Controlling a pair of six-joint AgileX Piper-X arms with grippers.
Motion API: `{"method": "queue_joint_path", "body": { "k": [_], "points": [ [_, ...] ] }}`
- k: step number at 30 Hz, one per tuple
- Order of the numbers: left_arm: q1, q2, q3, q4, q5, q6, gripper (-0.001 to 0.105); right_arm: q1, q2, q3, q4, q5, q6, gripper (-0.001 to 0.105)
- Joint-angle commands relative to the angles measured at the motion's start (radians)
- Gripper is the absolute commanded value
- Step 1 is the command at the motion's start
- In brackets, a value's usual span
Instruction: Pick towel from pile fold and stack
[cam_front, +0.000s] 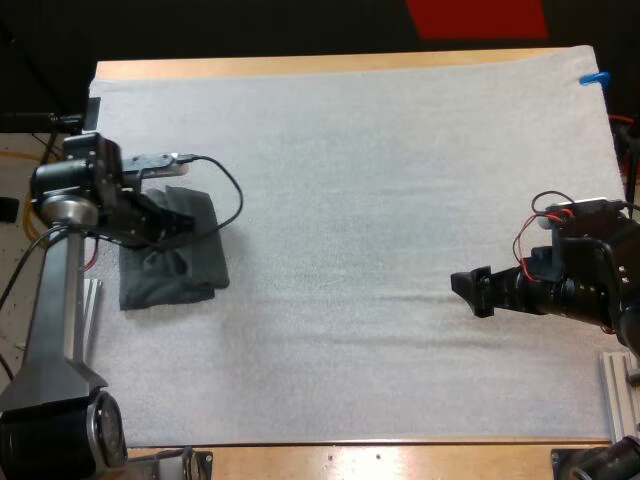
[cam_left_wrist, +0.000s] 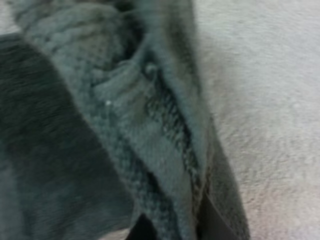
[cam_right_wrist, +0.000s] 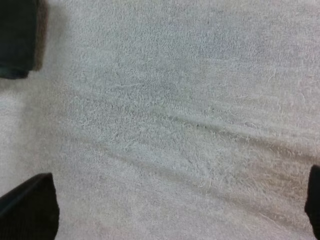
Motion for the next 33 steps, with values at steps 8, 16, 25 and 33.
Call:
{"method": "queue_joint_path", "body": {
  "k": [8, 16, 25, 33],
  "points": [
    [0.073, -0.008, -0.004, 0.009, -0.051, 0.082, 0.0, -0.001, -0.003, -0.002, -0.007, -0.039, 0.003, 0.098],
    [0.073, -0.008, 0.006, -0.019, -0.202, 0.105, 0.029, -0.001, -0.003, -0.002, -0.007, -0.083, 0.003, 0.098],
    [0.073, -0.009, 0.005, -0.042, -0.37, 0.105, 0.044, -0.001, -0.003, -0.002, -0.007, -0.095, 0.003, 0.098],
    [0.034, -0.128, -0.008, -0.045, -0.386, 0.091, 0.044, -0.001, -0.003, -0.002, -0.076, -0.145, 0.003, 0.098]
  ]
}}
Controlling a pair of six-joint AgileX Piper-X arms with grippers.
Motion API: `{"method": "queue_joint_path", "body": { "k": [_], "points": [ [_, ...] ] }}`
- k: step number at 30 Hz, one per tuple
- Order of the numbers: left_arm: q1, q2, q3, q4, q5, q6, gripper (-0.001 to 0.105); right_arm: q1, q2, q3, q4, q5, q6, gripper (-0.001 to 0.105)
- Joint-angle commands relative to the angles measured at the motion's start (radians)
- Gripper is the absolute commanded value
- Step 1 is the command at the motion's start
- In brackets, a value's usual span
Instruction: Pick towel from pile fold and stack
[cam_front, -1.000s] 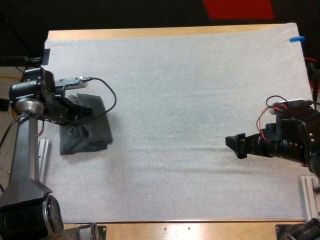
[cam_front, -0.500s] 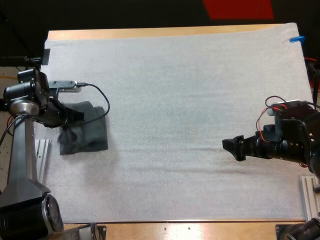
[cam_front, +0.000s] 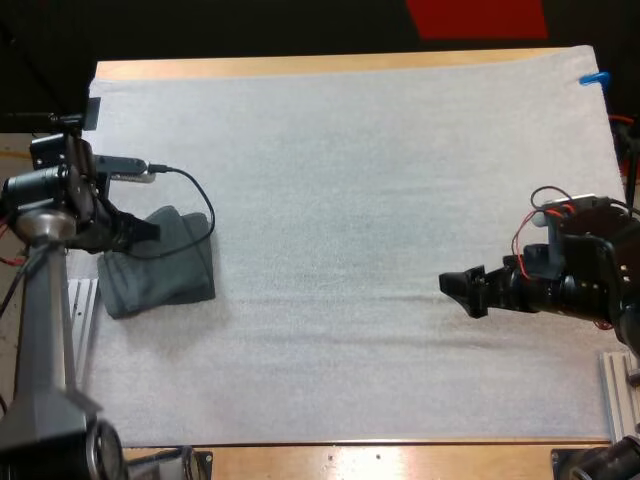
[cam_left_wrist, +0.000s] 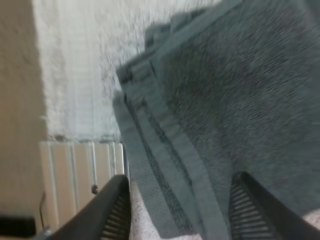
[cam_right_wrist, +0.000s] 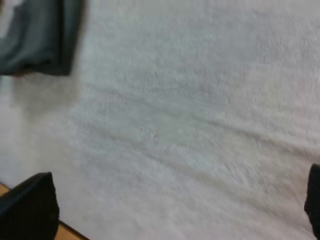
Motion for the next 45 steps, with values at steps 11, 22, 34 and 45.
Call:
{"method": "queue_joint_path", "body": {
  "k": [11, 22, 34, 45],
  "points": [
    [-0.181, -0.346, -0.01, -0.001, 0.037, -0.08, 0.044, -0.001, 0.0, -0.002, -0.2, -0.141, 0.01, 0.098],
    [-0.309, -0.445, -0.001, -0.056, 0.109, -0.127, 0.044, -0.12, 0.074, 0.001, -0.322, -0.033, -0.067, 0.098],
    [-0.304, -0.527, -0.001, 0.006, 0.104, -0.077, 0.044, -0.468, -0.065, -0.011, -0.107, 0.146, -0.312, 0.098],
    [-0.304, -1.018, 0.185, -0.041, -0.016, -0.052, 0.044, -0.468, -0.497, -0.007, 0.094, 0.183, -0.317, 0.098]
  ]
}}
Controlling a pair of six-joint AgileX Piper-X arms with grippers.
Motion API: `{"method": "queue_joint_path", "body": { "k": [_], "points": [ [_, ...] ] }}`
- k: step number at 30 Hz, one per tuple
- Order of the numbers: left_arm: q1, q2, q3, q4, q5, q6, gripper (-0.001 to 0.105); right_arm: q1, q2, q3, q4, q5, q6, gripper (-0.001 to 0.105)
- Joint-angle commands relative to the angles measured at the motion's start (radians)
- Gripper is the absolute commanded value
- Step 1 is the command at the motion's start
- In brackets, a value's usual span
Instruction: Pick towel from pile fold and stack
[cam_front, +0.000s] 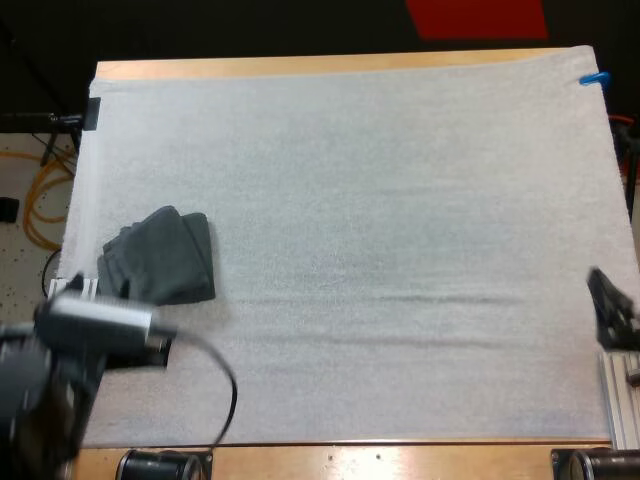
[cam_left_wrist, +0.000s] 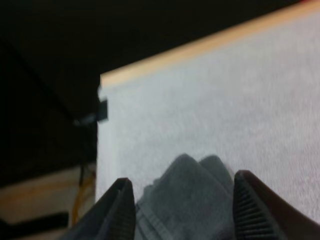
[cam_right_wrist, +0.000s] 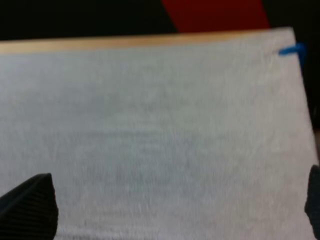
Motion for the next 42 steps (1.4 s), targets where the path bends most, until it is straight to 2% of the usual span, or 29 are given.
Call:
{"method": "queue_joint_path", "body": {
  "k": [1, 6, 12, 18, 22, 26, 29, 33, 37, 42],
  "points": [
    [0.0, -0.061, 0.028, -0.014, -0.015, -0.001, 0.044, -0.002, -0.066, -0.001, 0.007, 0.001, -0.015, 0.098],
    [0.0, -0.314, 0.138, 0.01, -0.015, 0.017, 0.044, -0.002, -0.261, 0.016, 0.0, 0.001, -0.011, 0.098],
    [0.0, -0.514, 0.164, 0.159, -0.015, 0.017, 0.044, -0.002, -0.457, 0.057, 0.0, 0.001, -0.011, 0.098],
    [0.001, -0.583, 0.164, 0.379, -0.025, 0.014, 0.044, 0.001, -0.506, 0.102, 0.064, 0.004, -0.008, 0.098],
    [0.003, -0.581, 0.176, 0.408, -0.028, 0.007, 0.044, -0.001, -0.511, 0.153, 0.06, 0.004, -0.008, 0.098],
    [0.003, -0.581, 0.184, 0.32, -0.022, -0.003, 0.044, -0.001, -0.511, 0.221, -0.019, 0.004, -0.013, 0.098],
    [0.003, -0.581, 0.225, 0.214, -0.022, -0.003, 0.044, -0.001, -0.509, 0.297, -0.096, 0.004, -0.018, 0.098],
    [0.003, -0.58, 0.323, 0.048, -0.022, -0.006, 0.044, -0.001, -0.508, 0.402, -0.178, 0.001, -0.018, 0.098],
    [0.003, -0.579, 0.444, -0.082, -0.022, -0.006, 0.044, -0.001, -0.507, 0.479, -0.187, 0.001, -0.013, 0.098],
    [0.003, -0.579, 0.558, -0.17, -0.022, -0.006, 0.044, -0.001, -0.507, 0.53, -0.186, -0.002, -0.011, 0.098]
  ]
}}
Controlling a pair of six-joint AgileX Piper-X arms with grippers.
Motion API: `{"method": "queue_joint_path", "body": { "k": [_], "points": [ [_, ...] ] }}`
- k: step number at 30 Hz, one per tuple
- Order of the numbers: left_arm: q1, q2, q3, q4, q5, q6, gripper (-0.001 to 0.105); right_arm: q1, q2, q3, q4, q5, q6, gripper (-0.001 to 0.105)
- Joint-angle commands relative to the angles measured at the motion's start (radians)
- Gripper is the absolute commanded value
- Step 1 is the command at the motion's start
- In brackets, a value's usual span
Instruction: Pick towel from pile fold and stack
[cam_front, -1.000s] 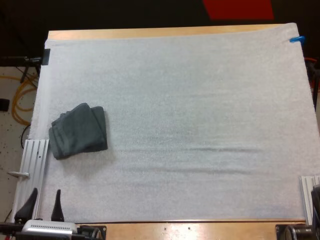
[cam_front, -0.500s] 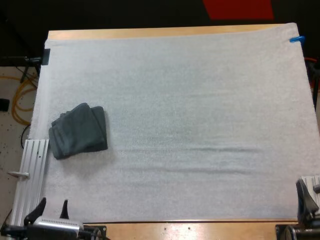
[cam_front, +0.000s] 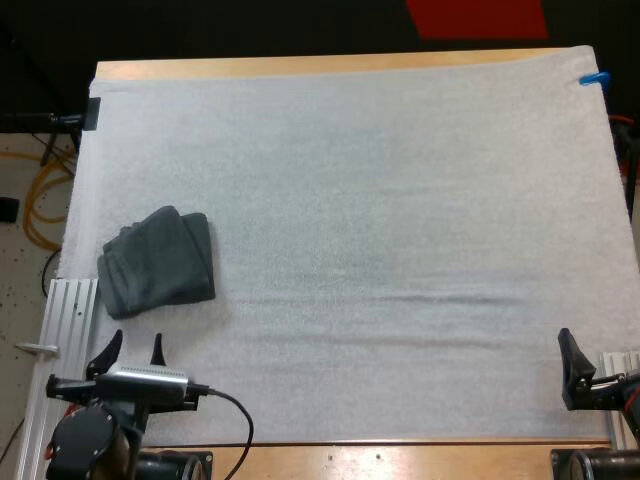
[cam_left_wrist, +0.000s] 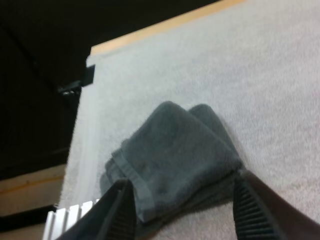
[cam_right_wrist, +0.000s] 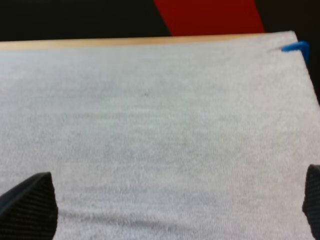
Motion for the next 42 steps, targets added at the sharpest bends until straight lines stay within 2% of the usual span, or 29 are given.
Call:
{"method": "queue_joint_path", "body": {
  "k": [1, 16, 42],
  "points": [
    [0.003, -0.14, 0.012, -0.028, -0.008, -0.011, 0.044, -0.001, -0.037, 0.002, -0.014, -0.002, -0.004, 0.098],
    [0.003, -0.14, 0.027, -0.051, -0.008, -0.147, 0.044, -0.001, -0.037, 0.016, 0.034, -0.002, -0.004, 0.098],
    [0.003, -0.14, 0.027, -0.053, -0.008, -0.147, 0.044, -0.001, -0.037, 0.016, 0.034, -0.002, -0.004, 0.098]
  ]
}}
